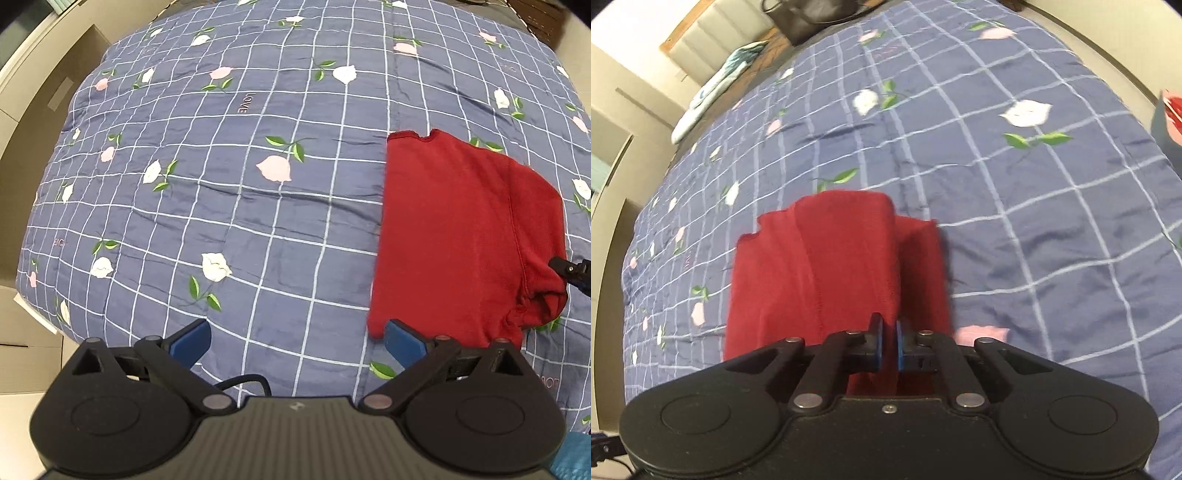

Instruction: Fold small clothes

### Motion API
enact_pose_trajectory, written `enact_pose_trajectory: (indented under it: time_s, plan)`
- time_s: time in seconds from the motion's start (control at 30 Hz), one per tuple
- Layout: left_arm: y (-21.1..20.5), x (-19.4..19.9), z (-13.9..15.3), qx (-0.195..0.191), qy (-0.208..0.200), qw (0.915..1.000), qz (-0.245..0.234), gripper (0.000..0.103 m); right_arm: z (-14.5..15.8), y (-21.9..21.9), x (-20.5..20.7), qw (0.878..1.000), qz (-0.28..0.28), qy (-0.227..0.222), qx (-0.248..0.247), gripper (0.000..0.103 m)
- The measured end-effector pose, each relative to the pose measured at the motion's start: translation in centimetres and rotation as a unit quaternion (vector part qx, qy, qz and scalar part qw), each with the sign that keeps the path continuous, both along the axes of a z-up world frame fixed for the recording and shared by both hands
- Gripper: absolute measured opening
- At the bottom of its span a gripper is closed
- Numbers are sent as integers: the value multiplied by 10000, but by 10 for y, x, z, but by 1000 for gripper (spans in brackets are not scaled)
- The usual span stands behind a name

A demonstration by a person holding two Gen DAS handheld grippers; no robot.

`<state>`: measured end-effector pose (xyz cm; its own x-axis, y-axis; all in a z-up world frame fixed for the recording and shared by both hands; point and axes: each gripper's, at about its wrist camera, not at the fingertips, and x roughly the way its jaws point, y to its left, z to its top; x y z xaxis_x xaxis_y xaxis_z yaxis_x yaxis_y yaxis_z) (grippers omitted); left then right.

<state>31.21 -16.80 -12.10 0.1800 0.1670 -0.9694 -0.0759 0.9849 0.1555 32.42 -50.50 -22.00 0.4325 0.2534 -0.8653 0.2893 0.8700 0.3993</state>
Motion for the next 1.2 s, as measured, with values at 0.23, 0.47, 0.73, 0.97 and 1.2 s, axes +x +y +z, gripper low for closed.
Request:
enact_pose_trajectory:
  time_s: [0.23,0.47,0.73,0.97,1.2]
  plan:
    - [-5,-3,-3,-98,46,9999,-9,102,-2,-30,-7,9988,-428,221,6,30]
    - [-11,0,-3,-90,25,9998,-185,102,1,33,1,9959,855,236,-203,88]
    - [6,3,1,17,-28,10000,-88,102,-44,42,-8,9802,1088,1270,-1059,102]
    - [15,9,-1,-113,6,9999,-35,102,-41,13,-30,9871,484,1279,-831,102]
    - [-7,10,1,-109,-123,9981,-597,102,-45,11,-51,9762,475,1738,-1206,102]
